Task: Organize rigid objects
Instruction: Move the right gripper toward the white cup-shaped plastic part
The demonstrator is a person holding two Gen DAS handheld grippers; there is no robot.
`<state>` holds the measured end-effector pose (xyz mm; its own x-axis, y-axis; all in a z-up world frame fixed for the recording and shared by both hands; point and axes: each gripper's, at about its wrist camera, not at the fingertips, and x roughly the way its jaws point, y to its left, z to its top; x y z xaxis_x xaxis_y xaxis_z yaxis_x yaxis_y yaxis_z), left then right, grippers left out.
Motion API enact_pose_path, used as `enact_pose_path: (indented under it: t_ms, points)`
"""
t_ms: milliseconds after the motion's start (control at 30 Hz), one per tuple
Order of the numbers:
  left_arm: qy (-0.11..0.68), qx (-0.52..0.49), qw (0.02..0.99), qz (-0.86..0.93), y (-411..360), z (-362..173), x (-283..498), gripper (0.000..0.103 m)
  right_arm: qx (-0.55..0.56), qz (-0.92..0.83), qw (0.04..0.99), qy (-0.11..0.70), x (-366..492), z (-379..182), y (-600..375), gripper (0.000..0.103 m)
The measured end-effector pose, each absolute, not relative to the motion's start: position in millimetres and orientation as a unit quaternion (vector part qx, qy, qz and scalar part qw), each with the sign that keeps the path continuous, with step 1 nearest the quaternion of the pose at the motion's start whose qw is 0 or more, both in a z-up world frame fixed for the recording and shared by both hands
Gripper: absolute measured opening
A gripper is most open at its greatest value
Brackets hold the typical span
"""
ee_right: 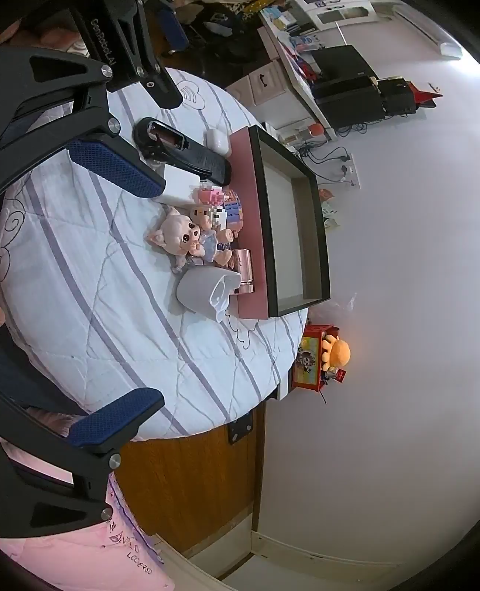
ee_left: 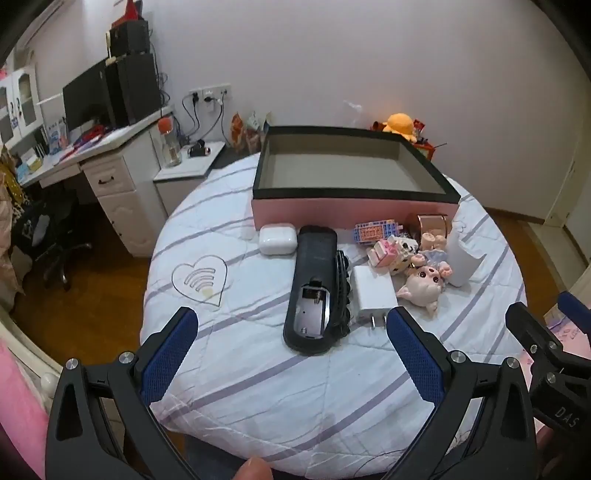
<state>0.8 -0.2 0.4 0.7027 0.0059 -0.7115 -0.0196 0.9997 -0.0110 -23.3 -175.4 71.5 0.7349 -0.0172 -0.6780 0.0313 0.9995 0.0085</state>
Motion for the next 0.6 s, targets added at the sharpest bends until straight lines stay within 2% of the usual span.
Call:
enact_pose_path:
  t_ms: [233,600]
  points:
    - [0.356,-0.019,0.934,-0.006,22,-23,-16,0.103,0.006,-0.014,0.931,0.364,-23,73,-174,0.103]
    - [0.361,-0.014,0.932,0.017,26,-14,-14,0.103,0.001,-0.018,0.930,0.368,-19,71,-174,0.103]
